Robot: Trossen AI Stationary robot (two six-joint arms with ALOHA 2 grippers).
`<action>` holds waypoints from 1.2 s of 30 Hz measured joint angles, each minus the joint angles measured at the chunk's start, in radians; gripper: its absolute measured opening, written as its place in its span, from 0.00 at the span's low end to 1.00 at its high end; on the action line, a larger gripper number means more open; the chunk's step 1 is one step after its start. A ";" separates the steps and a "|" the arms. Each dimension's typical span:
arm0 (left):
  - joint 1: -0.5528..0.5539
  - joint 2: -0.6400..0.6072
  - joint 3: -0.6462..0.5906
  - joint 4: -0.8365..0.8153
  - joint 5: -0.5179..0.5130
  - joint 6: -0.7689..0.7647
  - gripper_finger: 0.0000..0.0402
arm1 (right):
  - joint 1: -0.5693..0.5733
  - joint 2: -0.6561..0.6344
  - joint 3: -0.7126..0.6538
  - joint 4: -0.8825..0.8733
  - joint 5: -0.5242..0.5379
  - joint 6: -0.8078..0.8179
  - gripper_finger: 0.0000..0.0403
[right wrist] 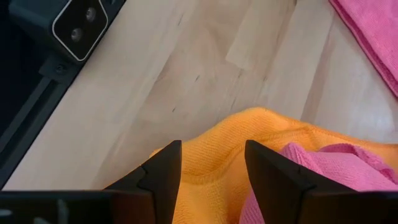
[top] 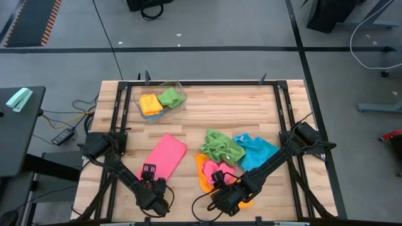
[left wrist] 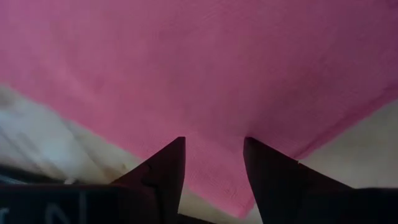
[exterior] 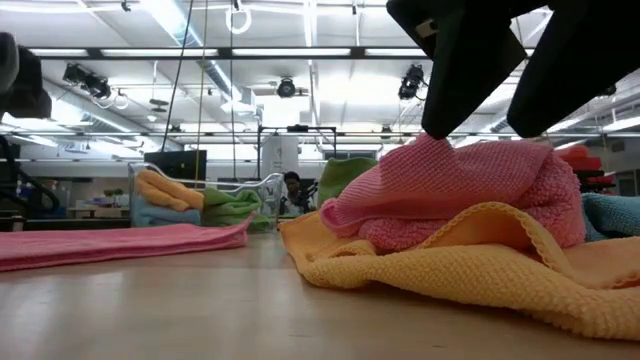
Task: Fold microfiber towels
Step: Fold the left pink microfiber towel
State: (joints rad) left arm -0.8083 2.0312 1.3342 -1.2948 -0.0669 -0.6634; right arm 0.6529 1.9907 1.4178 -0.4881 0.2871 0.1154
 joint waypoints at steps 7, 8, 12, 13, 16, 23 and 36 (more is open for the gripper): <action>0.037 0.022 0.001 0.098 0.018 0.085 0.43 | 0.000 0.000 0.000 0.001 0.000 -0.007 0.46; 0.042 0.020 0.001 0.114 0.016 0.087 0.43 | 0.000 0.000 0.000 0.002 0.000 -0.007 0.46; 0.062 0.018 0.011 0.148 0.014 0.080 0.43 | 0.000 0.000 0.000 0.002 0.000 -0.008 0.46; 0.067 0.018 0.012 0.155 0.009 0.073 0.43 | 0.000 0.000 0.000 0.002 0.000 -0.008 0.46; 0.084 0.016 0.013 0.201 -0.026 0.055 0.43 | 0.000 0.000 0.000 0.002 0.000 -0.008 0.46; 0.122 0.026 0.082 0.263 -0.171 0.021 0.43 | 0.000 0.000 0.000 0.001 0.000 -0.008 0.46; 0.101 0.036 0.291 0.249 -0.285 0.081 0.43 | 0.000 0.000 0.000 0.001 0.000 -0.011 0.46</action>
State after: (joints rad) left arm -0.7070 2.0677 1.6256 -1.0460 -0.3521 -0.5824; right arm 0.6529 1.9911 1.4178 -0.4870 0.2867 0.1044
